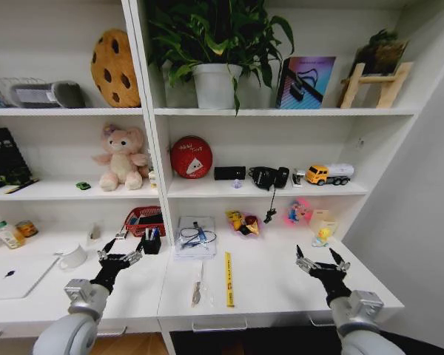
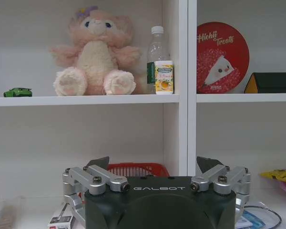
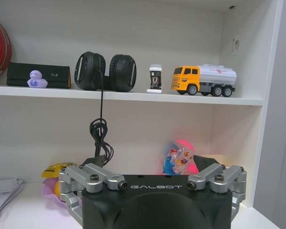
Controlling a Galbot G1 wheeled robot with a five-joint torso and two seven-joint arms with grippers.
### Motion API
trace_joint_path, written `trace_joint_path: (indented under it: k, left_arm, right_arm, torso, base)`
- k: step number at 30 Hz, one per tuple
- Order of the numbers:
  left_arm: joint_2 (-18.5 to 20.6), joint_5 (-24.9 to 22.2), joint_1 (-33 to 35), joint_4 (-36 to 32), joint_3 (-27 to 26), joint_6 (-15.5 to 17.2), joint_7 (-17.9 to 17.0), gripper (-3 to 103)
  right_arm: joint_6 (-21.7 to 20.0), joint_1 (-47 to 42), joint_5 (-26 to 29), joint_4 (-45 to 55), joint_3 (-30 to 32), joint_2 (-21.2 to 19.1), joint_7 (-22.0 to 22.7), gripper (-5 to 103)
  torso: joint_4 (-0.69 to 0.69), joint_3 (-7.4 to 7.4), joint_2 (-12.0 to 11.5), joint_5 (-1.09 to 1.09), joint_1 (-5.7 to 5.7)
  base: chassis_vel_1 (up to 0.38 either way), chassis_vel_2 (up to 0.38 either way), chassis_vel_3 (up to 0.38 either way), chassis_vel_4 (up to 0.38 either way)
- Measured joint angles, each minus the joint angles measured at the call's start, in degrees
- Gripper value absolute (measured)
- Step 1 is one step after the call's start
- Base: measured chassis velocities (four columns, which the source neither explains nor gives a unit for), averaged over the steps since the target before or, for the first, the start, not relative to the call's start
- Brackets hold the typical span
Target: Organize the objects on the table.
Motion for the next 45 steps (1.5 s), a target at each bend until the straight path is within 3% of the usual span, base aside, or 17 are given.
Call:
trace_joint_path:
  k: [11,19,21,25,27,29,32,34,45]
  left_arm:
    - [0.0,0.0,0.0,0.0,0.0,0.0,0.0,100]
    - [0.0,0.0,0.0,0.0,0.0,0.0,0.0,100]
    - [0.0,0.0,0.0,0.0,0.0,0.0,0.0,100]
    - [0.0,0.0,0.0,0.0,0.0,0.0,0.0,100]
    - [0.0,0.0,0.0,0.0,0.0,0.0,0.0,100]
    - [0.0,0.0,0.0,0.0,0.0,0.0,0.0,100]
    - [0.0,0.0,0.0,0.0,0.0,0.0,0.0,100]
    - [0.0,0.0,0.0,0.0,0.0,0.0,0.0,100]
    - [0.0,0.0,0.0,0.0,0.0,0.0,0.0,100]
  right_arm:
    - [0.0,0.0,0.0,-0.1,0.0,0.0,0.0,100]
    - [0.0,0.1,0.1,-0.1,-0.1,0.0,-0.1,100]
    - [0.0,0.1,0.1,-0.1,-0.1,0.0,-0.1,100]
    - [0.0,0.1,0.1,-0.1,-0.1,0.0,-0.1,100]
    - [0.0,0.1,0.1,-0.1,-0.1,0.0,-0.1,100]
    - [0.0,0.1,0.1,-0.1,-0.1,0.0,-0.1,100]
    - [0.0,0.1,0.1,-0.1,-0.1,0.0,-0.1,100]
    - [0.0,0.1,0.1,-0.1,-0.1,0.0,-0.1,100]
    - [0.0,0.1,0.1,-0.1,-0.1,-0.1,-0.1,100]
  torso:
    - [0.00,0.00,0.0,-0.01,0.00]
    - [0.00,0.00,0.0,0.03,0.01]
    - [0.00,0.00,0.0,-0.06,0.00]
    - [-0.01,0.00,0.0,0.04,0.00]
    - [-0.01,0.00,0.0,-0.05,0.00]
    - [0.00,0.00,0.0,0.06,0.00]
    - [0.00,0.00,0.0,-0.06,0.00]
    - [-0.01,0.00,0.0,0.03,0.00]
    - [0.00,0.00,0.0,0.00,-0.01]
  base:
    - [0.058,0.057,-0.058,-0.055]
    - [0.196,0.204,-0.200,-0.198]
    - [0.192,0.207,-0.198,-0.216]
    - [0.190,0.205,-0.202,-0.204]
    - [0.198,0.174,-0.195,-0.180]
    - [0.203,0.198,-0.195,-0.185]
    - [0.196,0.197,-0.195,-0.194]
    - [0.203,0.194,-0.195,-0.197]
    - [0.196,0.206,-0.199,-0.212]
